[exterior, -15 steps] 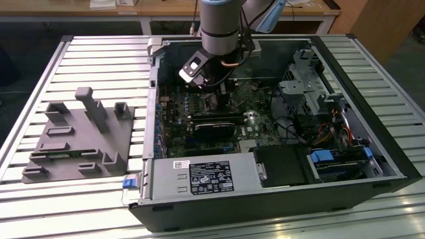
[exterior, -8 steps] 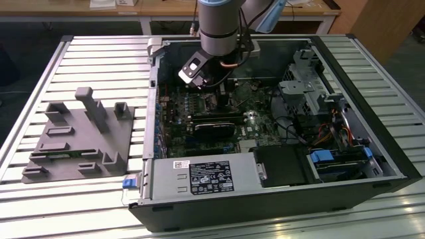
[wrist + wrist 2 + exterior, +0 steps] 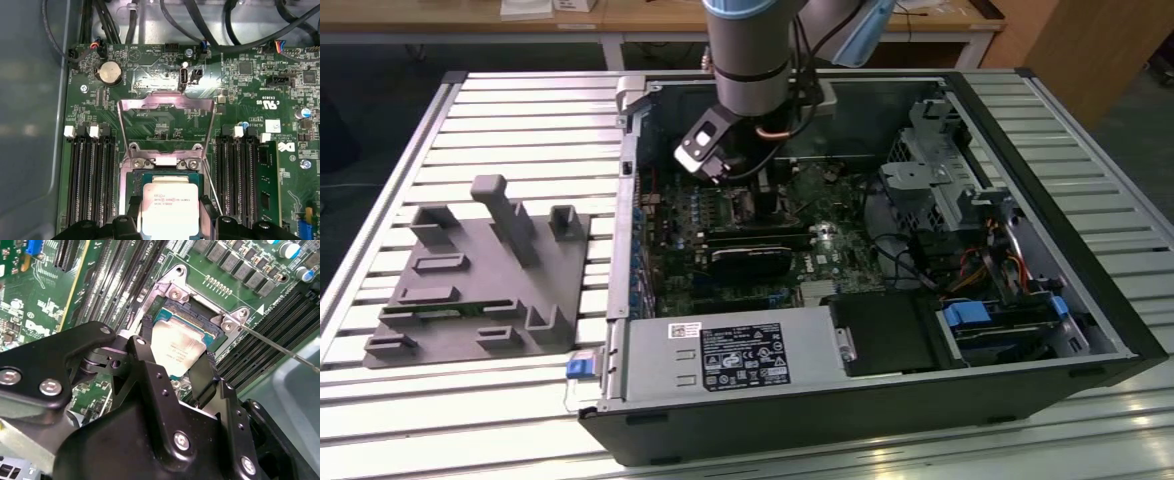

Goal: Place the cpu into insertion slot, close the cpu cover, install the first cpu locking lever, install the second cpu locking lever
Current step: 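Place the cpu into insertion slot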

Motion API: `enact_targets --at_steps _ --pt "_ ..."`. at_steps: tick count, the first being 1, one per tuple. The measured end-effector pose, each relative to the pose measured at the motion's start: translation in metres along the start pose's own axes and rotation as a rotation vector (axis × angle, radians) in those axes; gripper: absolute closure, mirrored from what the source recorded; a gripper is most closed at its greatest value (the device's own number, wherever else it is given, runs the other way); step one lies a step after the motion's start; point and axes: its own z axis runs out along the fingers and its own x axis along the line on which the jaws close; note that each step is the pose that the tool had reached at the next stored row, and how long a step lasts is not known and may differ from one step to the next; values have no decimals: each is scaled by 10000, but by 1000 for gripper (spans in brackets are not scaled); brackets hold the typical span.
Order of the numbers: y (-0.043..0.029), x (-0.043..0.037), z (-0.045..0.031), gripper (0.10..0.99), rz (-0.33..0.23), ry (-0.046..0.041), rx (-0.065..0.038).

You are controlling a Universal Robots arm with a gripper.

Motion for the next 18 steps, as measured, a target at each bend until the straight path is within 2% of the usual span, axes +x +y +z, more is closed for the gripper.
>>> enact_targets --at_steps 3,18 --pt "-8 0 15 545 -1 65 -1" --pt "-15 10 61 545 0 68 1"
